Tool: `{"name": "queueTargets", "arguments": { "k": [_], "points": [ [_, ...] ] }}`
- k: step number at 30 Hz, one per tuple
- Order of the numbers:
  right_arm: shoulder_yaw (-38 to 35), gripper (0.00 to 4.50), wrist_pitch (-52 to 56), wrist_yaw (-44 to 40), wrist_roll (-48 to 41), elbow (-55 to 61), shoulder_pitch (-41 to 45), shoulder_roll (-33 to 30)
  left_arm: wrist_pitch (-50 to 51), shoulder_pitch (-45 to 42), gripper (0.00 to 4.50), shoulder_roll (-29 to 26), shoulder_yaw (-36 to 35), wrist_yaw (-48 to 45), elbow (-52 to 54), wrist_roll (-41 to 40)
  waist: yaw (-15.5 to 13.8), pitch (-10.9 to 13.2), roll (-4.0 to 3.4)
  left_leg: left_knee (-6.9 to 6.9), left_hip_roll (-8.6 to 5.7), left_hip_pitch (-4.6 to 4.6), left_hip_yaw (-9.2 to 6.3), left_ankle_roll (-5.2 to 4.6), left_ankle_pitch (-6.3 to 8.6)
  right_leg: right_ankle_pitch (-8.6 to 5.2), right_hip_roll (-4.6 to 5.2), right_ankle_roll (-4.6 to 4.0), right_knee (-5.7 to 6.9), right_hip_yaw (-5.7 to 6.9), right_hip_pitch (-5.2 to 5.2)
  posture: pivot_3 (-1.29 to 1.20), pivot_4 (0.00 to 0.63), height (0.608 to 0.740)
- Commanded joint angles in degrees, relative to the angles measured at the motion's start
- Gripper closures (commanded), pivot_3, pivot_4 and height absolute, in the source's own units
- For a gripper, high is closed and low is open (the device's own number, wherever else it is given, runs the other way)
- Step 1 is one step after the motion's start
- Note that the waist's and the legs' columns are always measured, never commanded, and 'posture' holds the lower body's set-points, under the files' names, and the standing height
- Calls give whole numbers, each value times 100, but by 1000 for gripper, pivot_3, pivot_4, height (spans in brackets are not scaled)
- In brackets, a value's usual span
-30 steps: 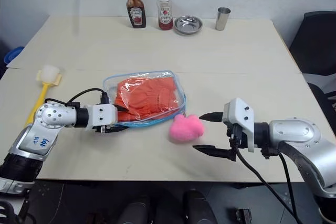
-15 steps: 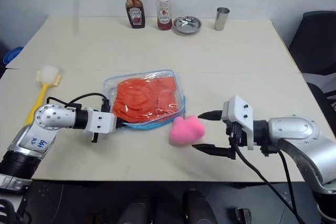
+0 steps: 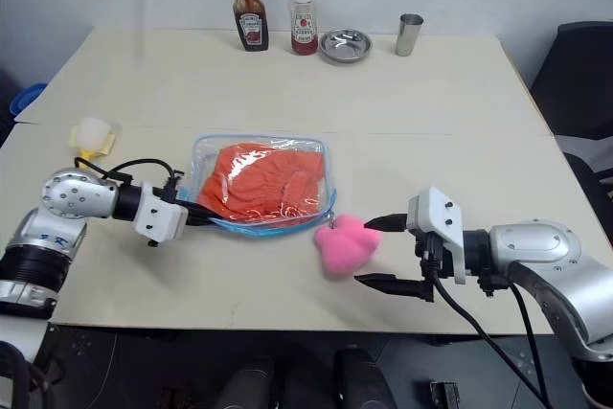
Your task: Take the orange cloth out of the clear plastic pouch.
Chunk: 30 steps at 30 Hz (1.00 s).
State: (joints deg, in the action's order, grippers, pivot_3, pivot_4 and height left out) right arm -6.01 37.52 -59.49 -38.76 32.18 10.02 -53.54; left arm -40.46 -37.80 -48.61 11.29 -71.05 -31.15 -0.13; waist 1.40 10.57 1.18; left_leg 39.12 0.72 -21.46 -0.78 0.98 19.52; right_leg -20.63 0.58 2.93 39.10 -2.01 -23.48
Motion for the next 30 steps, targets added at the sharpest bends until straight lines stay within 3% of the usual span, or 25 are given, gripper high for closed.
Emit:
{"name": "queueTargets", "arguments": {
  "k": [1,3,6,8,10,12,15,19,22,30],
  "points": [
    [-169,0,-35,93,35,58,-14,-53,421,200,3480,-137,-142,-49,409,-216,21,0,0,0,1,0,0,1,-1,0,-1,0,0,-1,-1,0,150,740],
    [-177,0,-44,98,60,54,-60,-63,738,409,2891,-184,-268,16,714,-350,31,0,0,0,2,1,1,3,-2,0,-2,0,1,-2,-2,0,150,740],
    [-239,0,-36,86,51,58,-158,-83,2526,881,1900,-370,-567,-107,1904,-1210,21,0,0,-1,5,0,-1,2,-1,0,-3,0,3,-1,-3,0,150,740],
    [-249,0,-21,106,45,66,-163,-69,3580,1117,1900,-540,-743,-181,2632,-1743,17,0,0,-1,5,-1,-2,-1,1,0,0,0,2,-1,-1,0,150,740],
    [-160,0,-97,125,177,-19,-175,-45,5412,1295,1900,-824,-988,-93,3613,-2845,15,0,0,0,5,-1,-3,-1,1,0,0,0,2,-1,1,0,150,740],
    [-47,0,-153,154,319,-111,-162,-16,6551,1387,1900,-1011,-1173,-34,4231,-3558,13,0,0,0,5,-1,-7,-1,1,0,1,0,2,0,2,0,150,740],
    [314,0,-278,150,576,-507,17,187,7320,1355,1900,-954,-1266,217,4819,-4037,15,0,0,0,2,2,-8,-2,1,0,1,0,-2,0,8,0,150,740],
    [810,0,-485,135,981,-1222,369,496,7587,1271,1900,-736,-1213,471,5030,-3949,18,0,0,0,1,12,-7,-1,1,0,-2,0,2,-2,13,0,150,740],
    [1083,575,-706,26,1210,-1801,573,739,7485,1267,1869,-618,-1125,544,5108,-3726,33,0,0,-1,1,10,-5,1,-1,0,-6,0,3,-4,8,0,150,740],
    [1236,3373,-493,-459,813,-1257,362,830,7305,1246,1869,-482,-1147,598,5009,-3434,13,0,0,-2,2,9,-6,3,-2,0,-4,0,1,-4,8,0,150,740]
  ]
}}
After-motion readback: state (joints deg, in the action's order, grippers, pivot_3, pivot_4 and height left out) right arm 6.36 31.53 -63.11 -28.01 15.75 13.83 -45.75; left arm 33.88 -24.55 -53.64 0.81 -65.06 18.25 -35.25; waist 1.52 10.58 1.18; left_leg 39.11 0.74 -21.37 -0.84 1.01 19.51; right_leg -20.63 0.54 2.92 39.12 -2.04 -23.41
